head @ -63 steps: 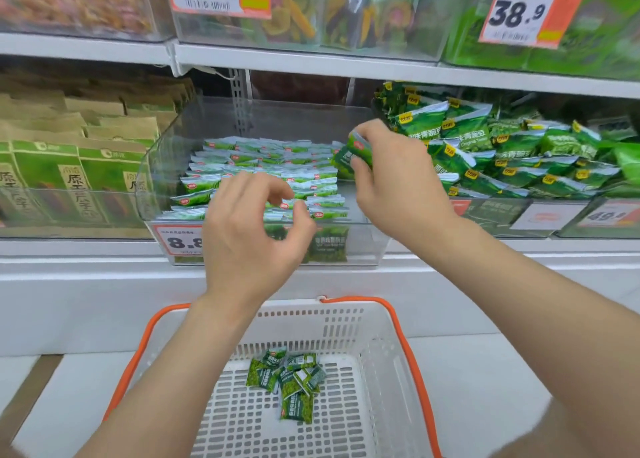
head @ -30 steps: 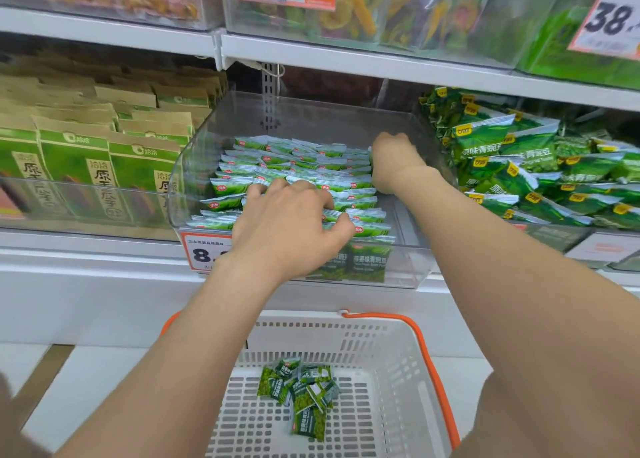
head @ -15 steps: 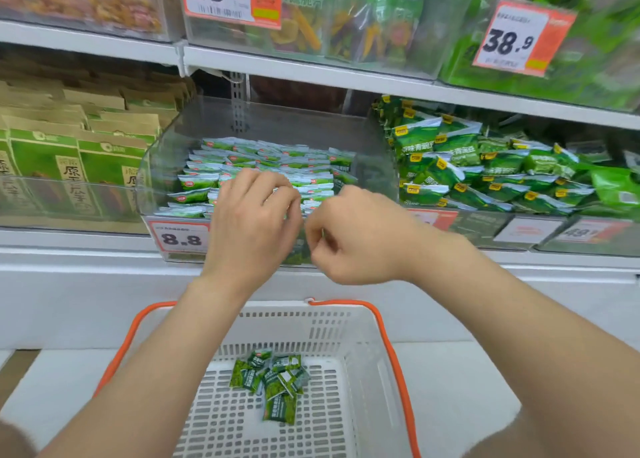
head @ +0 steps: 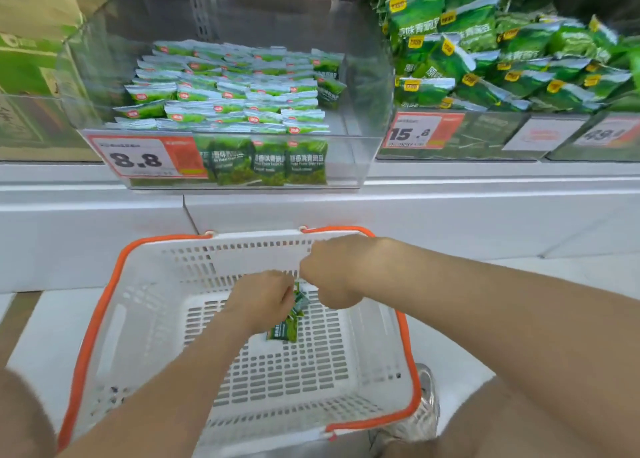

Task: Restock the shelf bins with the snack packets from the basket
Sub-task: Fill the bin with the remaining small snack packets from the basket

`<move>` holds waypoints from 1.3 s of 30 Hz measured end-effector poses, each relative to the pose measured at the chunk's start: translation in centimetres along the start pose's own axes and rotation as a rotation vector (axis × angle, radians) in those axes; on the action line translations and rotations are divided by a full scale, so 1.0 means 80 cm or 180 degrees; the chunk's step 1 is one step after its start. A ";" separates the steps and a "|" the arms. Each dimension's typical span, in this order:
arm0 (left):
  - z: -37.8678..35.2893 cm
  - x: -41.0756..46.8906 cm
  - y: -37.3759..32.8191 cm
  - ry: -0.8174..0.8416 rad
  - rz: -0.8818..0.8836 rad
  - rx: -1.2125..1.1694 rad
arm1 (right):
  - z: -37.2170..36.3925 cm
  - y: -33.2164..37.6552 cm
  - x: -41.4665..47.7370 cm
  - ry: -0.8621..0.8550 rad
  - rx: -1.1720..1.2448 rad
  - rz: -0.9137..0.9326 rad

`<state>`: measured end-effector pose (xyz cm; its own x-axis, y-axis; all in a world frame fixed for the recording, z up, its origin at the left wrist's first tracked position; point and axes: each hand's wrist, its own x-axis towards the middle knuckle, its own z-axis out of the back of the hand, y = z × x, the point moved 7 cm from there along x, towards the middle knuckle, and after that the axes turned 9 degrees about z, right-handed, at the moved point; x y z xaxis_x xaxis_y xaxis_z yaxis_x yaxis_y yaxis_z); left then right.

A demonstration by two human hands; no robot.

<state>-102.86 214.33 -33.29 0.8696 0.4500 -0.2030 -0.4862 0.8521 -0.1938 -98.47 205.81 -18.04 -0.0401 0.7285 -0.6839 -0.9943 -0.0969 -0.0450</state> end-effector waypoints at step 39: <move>0.105 -0.038 -0.034 0.0060 0.0784 -0.4661 | 0.041 -0.065 -0.035 -0.1149 0.0758 -0.0650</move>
<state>-103.43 212.85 -24.11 0.7589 0.5263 -0.3835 -0.2797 -0.2684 -0.9218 -93.49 206.52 -13.55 0.1686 0.9096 -0.3798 -0.9787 0.2001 0.0449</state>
